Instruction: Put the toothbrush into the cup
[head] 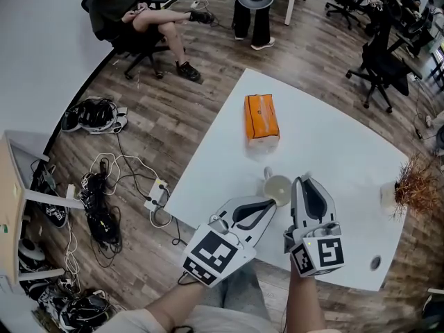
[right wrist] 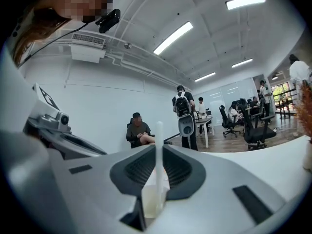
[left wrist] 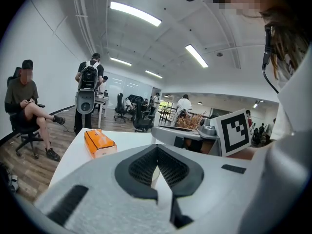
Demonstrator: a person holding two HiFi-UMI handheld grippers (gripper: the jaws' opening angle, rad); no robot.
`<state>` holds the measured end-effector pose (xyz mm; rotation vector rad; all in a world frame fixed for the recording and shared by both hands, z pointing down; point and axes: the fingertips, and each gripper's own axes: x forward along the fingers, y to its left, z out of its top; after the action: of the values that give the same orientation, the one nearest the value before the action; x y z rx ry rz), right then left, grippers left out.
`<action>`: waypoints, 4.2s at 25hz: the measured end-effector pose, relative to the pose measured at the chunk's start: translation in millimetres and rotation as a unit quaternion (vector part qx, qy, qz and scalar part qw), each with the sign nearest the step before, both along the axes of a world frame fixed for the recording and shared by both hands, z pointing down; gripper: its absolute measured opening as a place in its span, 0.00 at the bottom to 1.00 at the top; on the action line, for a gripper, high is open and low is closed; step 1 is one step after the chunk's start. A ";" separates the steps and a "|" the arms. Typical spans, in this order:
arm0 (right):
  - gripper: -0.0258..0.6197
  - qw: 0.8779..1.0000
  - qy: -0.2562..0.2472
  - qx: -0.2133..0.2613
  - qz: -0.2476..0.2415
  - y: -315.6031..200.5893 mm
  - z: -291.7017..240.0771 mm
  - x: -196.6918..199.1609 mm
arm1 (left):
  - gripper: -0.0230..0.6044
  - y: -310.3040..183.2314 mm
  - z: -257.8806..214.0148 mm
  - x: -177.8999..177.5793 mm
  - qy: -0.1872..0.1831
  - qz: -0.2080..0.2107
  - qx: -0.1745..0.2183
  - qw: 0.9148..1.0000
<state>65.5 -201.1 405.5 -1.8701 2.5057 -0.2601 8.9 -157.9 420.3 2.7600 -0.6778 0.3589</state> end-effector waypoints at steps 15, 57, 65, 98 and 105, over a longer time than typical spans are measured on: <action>0.13 0.999 0.001 -0.047 -0.011 -5.8 27.5 -7.4 | 0.05 0.1 1.9 1.2 -0.005 -0.005 -0.010 1.000; 0.13 0.995 0.018 -0.096 -0.033 -29.1 30.0 -6.6 | 0.05 6.0 -3.0 1.9 0.004 -0.005 -0.017 1.000; 0.11 0.996 0.014 -0.081 -0.035 -20.8 21.1 -7.1 | 0.05 10.1 -1.6 3.9 0.003 -0.002 -0.016 1.000; 0.07 0.995 0.023 -0.067 -0.075 64.6 -17.0 -30.6 | 0.05 10.0 -11.7 6.7 0.009 0.003 -0.009 1.000; 0.07 0.994 0.017 -0.069 -0.083 67.1 -17.1 -31.6 | 0.05 11.4 -12.8 4.6 0.006 -0.004 -0.009 1.000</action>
<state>33.9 -134.0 388.4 -1.7248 2.7355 -0.4160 13.5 -146.5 407.5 2.7384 -0.6794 0.3448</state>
